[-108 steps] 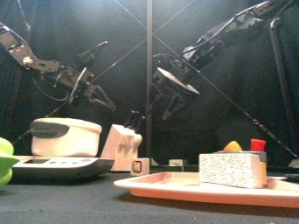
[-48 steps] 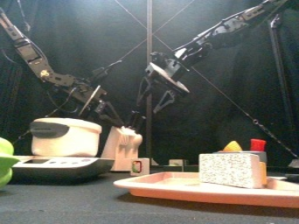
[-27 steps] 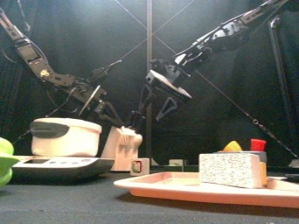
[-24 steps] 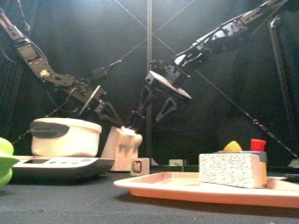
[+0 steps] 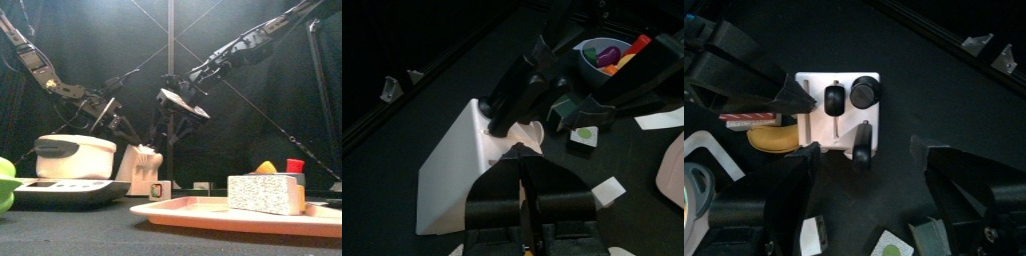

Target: Grab pairing knife

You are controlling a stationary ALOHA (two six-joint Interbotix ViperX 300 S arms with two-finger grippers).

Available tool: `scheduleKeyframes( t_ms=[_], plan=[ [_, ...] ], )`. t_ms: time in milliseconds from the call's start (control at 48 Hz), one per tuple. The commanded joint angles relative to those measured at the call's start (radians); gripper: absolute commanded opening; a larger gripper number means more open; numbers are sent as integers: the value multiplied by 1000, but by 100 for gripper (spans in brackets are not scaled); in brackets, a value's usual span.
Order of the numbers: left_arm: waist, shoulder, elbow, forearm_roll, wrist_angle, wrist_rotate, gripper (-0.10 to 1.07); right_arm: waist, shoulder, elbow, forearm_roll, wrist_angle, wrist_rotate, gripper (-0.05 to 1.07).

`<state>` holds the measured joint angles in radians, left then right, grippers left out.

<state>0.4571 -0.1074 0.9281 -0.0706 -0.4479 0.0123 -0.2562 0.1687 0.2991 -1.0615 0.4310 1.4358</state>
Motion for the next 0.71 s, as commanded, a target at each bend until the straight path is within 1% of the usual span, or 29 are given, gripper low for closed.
scheduleKeyframes(
  t_ms=[0,188,417,583,688],
  plan=[
    [5,-8,-9,-2,-2,0,29,-5,-14,-29,-5,3,0,96],
    [5,-9,-8,0,-2,0,29,-3,-8,-29,-5,28,0,86],
    [5,-9,-8,-2,-2,0,29,0,-9,-29,-3,60,0,70],
    [6,-9,-8,0,-2,0,29,2,-9,-31,-5,71,0,65],
    [6,-8,-8,0,-2,0,29,3,-9,-35,-3,71,0,65]
  ],
)
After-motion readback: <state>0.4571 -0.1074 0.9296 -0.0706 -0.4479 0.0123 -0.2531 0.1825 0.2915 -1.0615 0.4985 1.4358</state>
